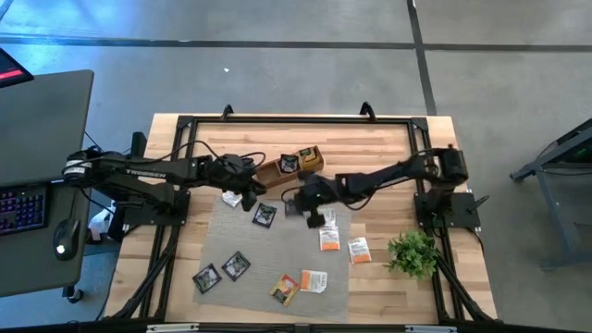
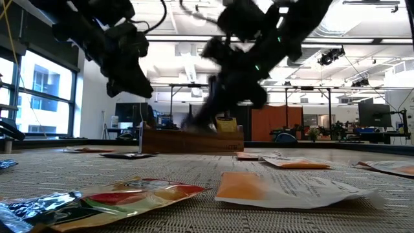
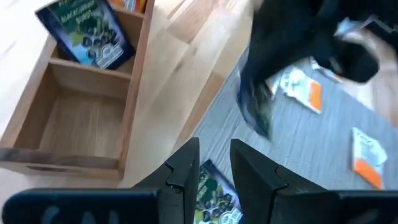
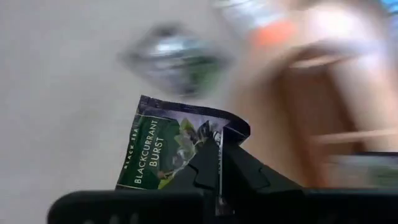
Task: Pick & Place Tea
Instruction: Put the violet tea bag into the middle section of the wooden organizer
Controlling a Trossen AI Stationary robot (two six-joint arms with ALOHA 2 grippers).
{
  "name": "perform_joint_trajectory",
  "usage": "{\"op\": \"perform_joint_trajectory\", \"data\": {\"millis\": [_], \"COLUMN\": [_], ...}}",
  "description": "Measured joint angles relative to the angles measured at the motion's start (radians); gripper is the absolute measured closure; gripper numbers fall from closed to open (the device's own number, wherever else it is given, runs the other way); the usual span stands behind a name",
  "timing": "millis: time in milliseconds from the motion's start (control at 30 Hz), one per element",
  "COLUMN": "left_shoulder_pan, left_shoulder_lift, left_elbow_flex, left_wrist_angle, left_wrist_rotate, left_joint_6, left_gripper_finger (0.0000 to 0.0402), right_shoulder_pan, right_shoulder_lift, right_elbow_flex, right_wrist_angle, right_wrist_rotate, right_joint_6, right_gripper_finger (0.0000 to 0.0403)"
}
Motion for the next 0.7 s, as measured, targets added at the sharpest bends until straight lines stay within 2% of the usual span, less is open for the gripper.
{"op": "perform_joint_trajectory", "data": {"millis": [133,200,300,400,533,700], "left_shoulder_pan": [0.0,0.0,0.0,0.0,0.0,0.0], "left_shoulder_lift": [0.024,0.034,0.043,0.043,0.043,0.043], "left_elbow_flex": [0.0,0.0,0.0,0.0,0.0,0.0], "left_wrist_angle": [0.009,0.014,0.011,0.014,0.014,0.014], "left_wrist_rotate": [-0.01,-0.009,-0.008,-0.011,-0.012,-0.012], "left_joint_6": [-0.008,-0.016,-0.018,-0.018,-0.018,-0.018], "left_gripper_finger": [0.0312,0.0312,0.0312,0.0312,0.0312,0.0312], "right_shoulder_pan": [-0.007,-0.024,-0.067,-0.115,-0.158,-0.196], "right_shoulder_lift": [-0.027,-0.029,-0.026,-0.024,-0.024,-0.025], "right_elbow_flex": [-0.001,-0.001,0.001,0.001,0.001,0.001], "right_wrist_angle": [0.082,0.129,0.173,0.176,0.206,0.26], "right_wrist_rotate": [0.379,0.472,0.436,0.317,0.284,0.143], "right_joint_6": [-0.29,-0.444,-0.558,-0.563,-0.582,-0.583], "right_gripper_finger": [0.0377,0.0377,0.0383,0.039,0.0394,0.0394]}}
